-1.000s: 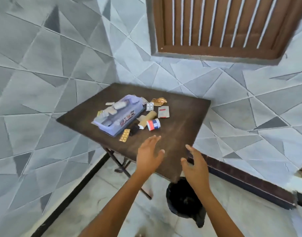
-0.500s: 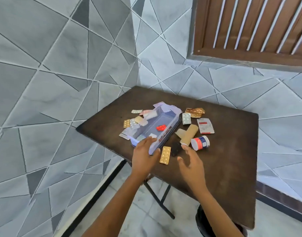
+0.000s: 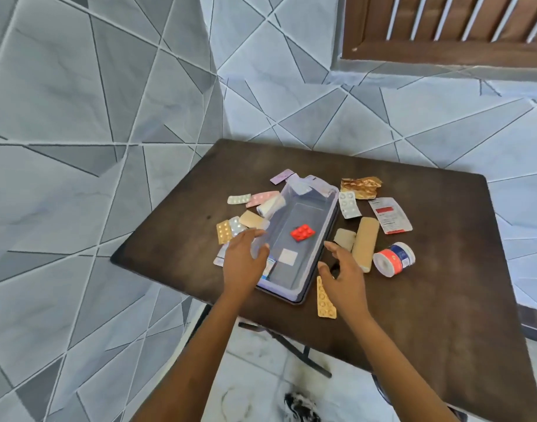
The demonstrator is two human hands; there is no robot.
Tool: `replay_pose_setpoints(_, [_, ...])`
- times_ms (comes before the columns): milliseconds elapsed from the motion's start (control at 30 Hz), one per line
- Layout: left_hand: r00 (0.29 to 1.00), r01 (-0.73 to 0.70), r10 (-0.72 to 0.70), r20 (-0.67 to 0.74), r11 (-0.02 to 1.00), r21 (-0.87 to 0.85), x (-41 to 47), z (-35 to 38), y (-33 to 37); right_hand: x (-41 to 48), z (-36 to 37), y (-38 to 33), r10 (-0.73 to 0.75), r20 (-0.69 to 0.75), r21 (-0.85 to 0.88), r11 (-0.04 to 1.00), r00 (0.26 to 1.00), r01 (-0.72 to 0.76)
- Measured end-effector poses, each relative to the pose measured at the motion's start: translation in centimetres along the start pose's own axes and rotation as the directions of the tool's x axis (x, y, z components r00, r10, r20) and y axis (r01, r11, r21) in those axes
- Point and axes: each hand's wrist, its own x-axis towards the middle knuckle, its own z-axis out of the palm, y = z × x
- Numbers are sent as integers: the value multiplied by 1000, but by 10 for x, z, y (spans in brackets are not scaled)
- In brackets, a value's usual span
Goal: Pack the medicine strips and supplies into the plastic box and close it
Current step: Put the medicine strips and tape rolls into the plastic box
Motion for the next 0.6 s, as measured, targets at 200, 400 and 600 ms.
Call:
replay_pose_setpoints(200, [995,92,-95,24,992,92,46,-9,-17,17,18,9,48,-49,-19,999,998,-49])
replay_pose_setpoints(400, [982,178,-186,30,966,188,90,-9,-62,12,33,15,148,-161,-119,978,976,-168])
replay_pose_setpoints(600, [950,149,-222,220,941,303,139,0,-100,9,49,16,219,-288,-250,922,932,-294])
